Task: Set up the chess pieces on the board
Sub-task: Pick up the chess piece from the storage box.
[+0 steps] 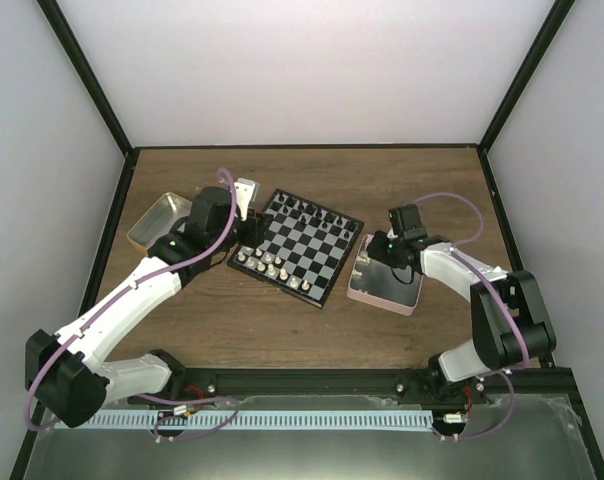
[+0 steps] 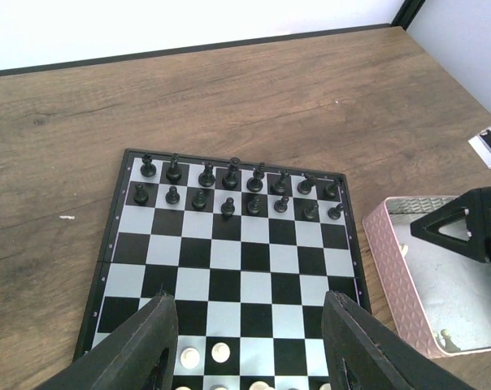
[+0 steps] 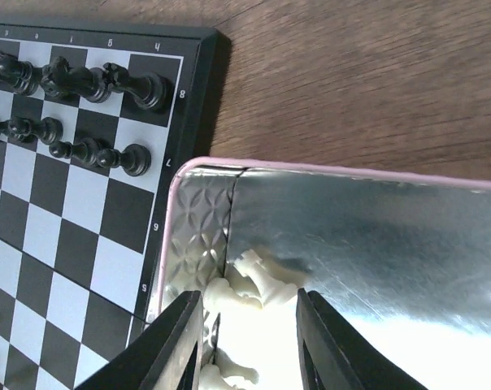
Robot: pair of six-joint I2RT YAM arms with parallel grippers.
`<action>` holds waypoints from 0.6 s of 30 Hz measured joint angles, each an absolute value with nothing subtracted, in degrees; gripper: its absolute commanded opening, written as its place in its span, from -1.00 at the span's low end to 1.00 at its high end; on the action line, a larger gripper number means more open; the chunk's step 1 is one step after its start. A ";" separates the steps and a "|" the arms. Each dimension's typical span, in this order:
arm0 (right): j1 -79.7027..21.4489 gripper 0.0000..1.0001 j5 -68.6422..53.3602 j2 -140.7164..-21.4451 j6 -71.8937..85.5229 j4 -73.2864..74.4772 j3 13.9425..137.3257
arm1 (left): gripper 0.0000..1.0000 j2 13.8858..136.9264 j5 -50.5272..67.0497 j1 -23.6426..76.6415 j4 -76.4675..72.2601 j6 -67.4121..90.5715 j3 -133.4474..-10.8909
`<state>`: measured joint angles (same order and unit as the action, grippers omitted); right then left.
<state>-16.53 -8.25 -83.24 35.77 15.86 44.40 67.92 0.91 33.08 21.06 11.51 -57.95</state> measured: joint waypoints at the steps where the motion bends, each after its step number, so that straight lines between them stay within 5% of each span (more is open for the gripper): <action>1: -16.56 -0.31 -8.80 -83.94 35.35 14.96 44.40 | 0.02 67.96 0.91 33.08 21.04 11.51 -57.95; 18: -18.68 -0.37 -4.32 -93.21 27.27 18.63 49.12 | 0.02 68.31 0.93 33.08 21.06 11.51 -57.95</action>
<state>-18.68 -4.32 -93.21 27.27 18.63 49.12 68.31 0.93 33.08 21.06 11.51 -57.95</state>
